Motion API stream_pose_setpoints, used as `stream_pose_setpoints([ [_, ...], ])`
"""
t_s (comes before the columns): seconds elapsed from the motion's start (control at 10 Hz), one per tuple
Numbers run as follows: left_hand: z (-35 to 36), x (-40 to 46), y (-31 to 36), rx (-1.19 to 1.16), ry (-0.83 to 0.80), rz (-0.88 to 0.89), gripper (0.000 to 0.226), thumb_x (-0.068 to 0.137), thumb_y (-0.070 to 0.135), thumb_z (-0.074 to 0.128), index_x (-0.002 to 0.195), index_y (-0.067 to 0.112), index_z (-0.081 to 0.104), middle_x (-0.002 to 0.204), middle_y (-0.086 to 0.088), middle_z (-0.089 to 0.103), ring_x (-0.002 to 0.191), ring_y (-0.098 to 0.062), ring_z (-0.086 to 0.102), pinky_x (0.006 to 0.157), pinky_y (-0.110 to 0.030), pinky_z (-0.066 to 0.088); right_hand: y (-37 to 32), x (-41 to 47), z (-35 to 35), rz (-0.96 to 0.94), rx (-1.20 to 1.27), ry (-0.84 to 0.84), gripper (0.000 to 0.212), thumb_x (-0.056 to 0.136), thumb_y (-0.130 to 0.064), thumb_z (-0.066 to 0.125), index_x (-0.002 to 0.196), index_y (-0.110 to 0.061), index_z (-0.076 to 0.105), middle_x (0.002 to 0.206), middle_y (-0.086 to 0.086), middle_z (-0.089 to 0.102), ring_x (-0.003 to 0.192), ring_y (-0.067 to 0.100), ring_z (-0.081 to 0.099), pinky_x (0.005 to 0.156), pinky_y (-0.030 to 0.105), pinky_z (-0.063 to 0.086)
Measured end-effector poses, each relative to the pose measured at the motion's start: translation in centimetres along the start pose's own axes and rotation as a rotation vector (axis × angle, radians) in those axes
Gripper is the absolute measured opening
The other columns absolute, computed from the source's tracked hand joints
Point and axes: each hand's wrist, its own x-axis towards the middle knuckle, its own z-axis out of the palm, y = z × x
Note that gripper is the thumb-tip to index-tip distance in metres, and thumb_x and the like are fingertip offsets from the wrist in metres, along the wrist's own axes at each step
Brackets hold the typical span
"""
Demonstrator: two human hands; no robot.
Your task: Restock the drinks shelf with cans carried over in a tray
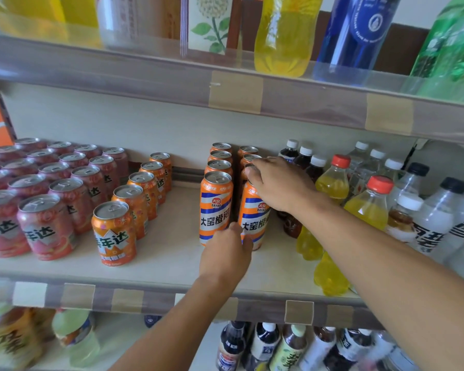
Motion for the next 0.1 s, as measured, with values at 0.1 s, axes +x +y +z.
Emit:
stream_pose_setpoints([
  [0.1, -2.30, -0.53, -0.03, 0.111, 0.179, 0.077, 0.022, 0.098, 0.035, 0.043, 0.093, 0.019, 0.057, 0.090, -0.001, 0.066, 0.076, -0.027, 0.060, 0.062, -0.031, 0.048, -1.15, -1.23, 0.07, -0.049, -0.101, 0.180, 0.041, 0.102, -0.045, 0.032, 0.110, -0.016, 0.060, 0.109, 0.005, 0.064, 0.105, 0.026, 0.056, 0.075, 0.036, 0.045],
])
